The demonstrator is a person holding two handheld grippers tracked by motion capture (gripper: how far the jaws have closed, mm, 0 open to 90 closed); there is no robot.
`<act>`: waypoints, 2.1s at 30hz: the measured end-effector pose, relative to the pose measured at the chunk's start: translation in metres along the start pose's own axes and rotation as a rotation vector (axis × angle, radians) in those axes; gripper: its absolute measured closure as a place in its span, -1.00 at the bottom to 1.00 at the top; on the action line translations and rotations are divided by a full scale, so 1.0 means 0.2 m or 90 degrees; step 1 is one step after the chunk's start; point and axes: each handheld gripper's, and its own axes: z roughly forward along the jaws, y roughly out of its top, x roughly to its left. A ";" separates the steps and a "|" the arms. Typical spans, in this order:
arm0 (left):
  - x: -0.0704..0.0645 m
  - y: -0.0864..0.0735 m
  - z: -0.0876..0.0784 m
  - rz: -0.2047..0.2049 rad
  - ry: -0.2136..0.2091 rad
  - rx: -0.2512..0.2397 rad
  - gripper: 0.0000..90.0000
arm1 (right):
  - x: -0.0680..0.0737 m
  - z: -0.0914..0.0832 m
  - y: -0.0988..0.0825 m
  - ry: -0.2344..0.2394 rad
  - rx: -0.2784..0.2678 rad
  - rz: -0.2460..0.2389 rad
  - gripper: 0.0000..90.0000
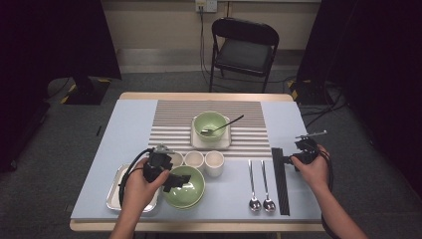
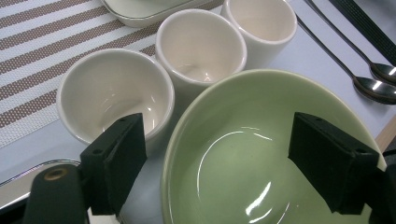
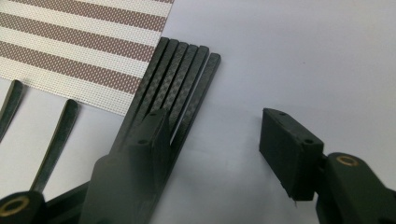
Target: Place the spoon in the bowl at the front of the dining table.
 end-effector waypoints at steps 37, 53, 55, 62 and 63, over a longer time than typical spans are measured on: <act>0.00 0.00 -0.01 0.005 0.002 0.000 -0.59 | 0.06 0.00 0.00 -0.084 0.007 -0.061 0.72; 0.00 0.01 0.01 -0.001 -0.003 0.001 -0.59 | -0.06 -0.02 0.01 -0.041 0.018 0.041 0.92; 0.00 0.02 0.01 0.001 -0.003 0.004 -0.59 | -0.07 -0.02 0.02 -0.028 0.016 0.052 0.92; 0.00 0.02 0.03 -0.004 -0.010 0.002 -0.59 | -0.10 -0.05 0.04 0.021 0.007 0.089 0.92; 0.00 0.02 0.03 -0.004 -0.011 0.002 -0.59 | -0.10 -0.06 0.05 0.031 0.005 0.089 0.92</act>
